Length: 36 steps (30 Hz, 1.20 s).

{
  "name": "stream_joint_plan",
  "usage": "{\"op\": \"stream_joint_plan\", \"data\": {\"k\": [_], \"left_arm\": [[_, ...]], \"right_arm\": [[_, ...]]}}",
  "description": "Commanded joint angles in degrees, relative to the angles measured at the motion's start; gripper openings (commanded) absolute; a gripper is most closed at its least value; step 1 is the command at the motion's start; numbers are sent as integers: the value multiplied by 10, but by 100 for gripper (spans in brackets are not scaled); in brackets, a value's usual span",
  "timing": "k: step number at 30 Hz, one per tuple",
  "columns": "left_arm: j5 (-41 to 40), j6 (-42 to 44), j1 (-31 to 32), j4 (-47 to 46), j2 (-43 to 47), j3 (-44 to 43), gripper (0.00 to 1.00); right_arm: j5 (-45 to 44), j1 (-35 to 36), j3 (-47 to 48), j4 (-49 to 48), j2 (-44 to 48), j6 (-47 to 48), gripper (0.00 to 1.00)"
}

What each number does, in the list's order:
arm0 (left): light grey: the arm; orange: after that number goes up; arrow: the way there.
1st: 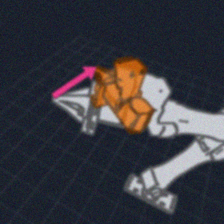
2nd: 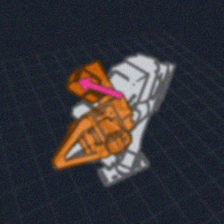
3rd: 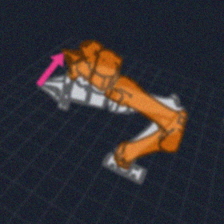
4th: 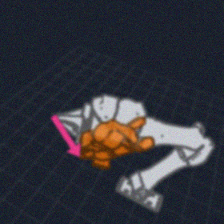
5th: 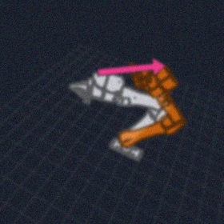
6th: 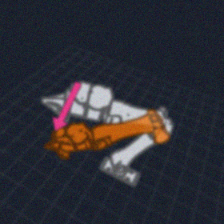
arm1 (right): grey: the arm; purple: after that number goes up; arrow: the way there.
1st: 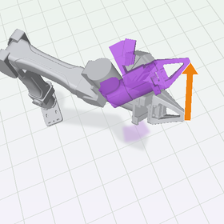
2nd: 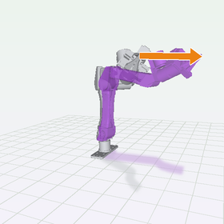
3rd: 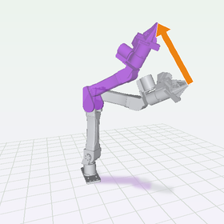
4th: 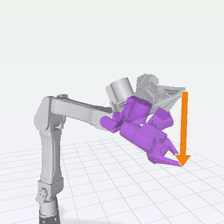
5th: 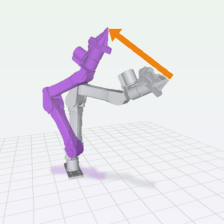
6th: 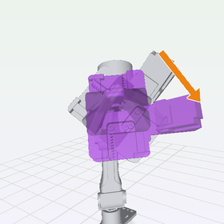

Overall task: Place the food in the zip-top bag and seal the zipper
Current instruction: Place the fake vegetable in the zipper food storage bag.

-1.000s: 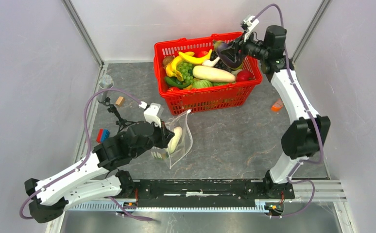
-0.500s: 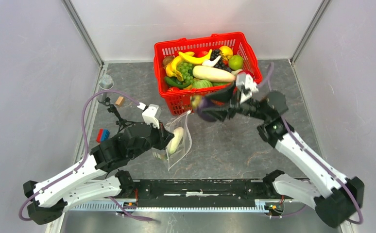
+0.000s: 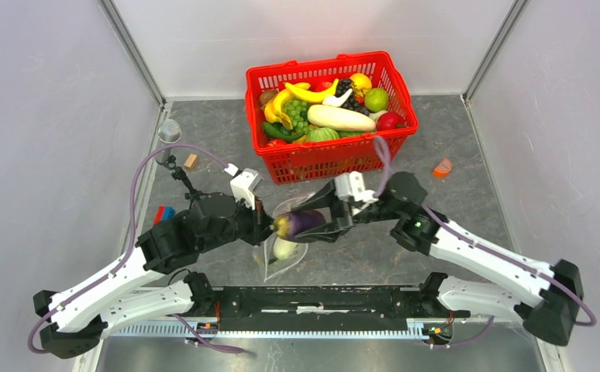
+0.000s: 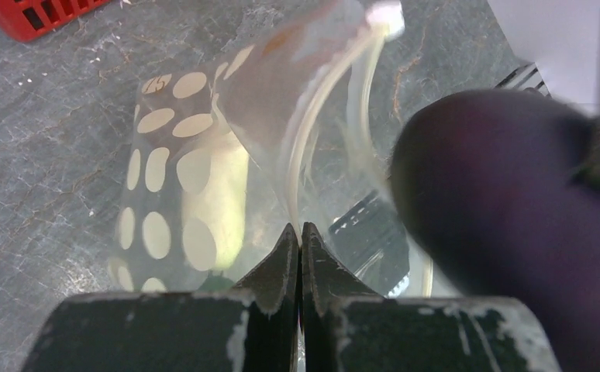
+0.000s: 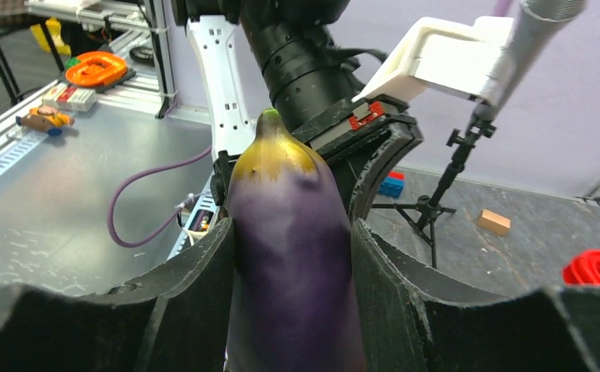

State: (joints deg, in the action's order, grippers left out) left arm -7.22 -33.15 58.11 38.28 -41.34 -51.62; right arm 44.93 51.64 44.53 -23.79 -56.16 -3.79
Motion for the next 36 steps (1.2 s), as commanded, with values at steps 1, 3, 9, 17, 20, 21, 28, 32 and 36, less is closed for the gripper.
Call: {"op": "stream_joint_plan", "data": {"k": [1,3,9,17,20,21,28,32,36], "left_arm": [[17,43,-3,24,-12,-51,2],[15,42,-3,26,-12,-50,2],[-7,41,-3,24,-12,-53,2],[17,24,-3,14,-24,-80,2],[43,14,-3,-4,-24,-78,2],[52,12,-3,-5,-25,-77,2],[47,28,-6,20,-42,-103,2],[53,35,-16,25,-54,-113,2],[70,41,-26,18,-64,-111,2]], "right_arm": [[-5,44,89,63,-68,103,19],[-2,56,108,70,-89,117,19],[41,65,115,27,-99,127,19],[35,67,67,-8,-73,165,21],[94,30,77,11,-108,166,22],[115,21,87,17,-125,162,23],[89,-40,146,226,-163,331,27],[29,-47,169,326,-159,419,28],[58,-48,179,378,-188,490,28]]}}
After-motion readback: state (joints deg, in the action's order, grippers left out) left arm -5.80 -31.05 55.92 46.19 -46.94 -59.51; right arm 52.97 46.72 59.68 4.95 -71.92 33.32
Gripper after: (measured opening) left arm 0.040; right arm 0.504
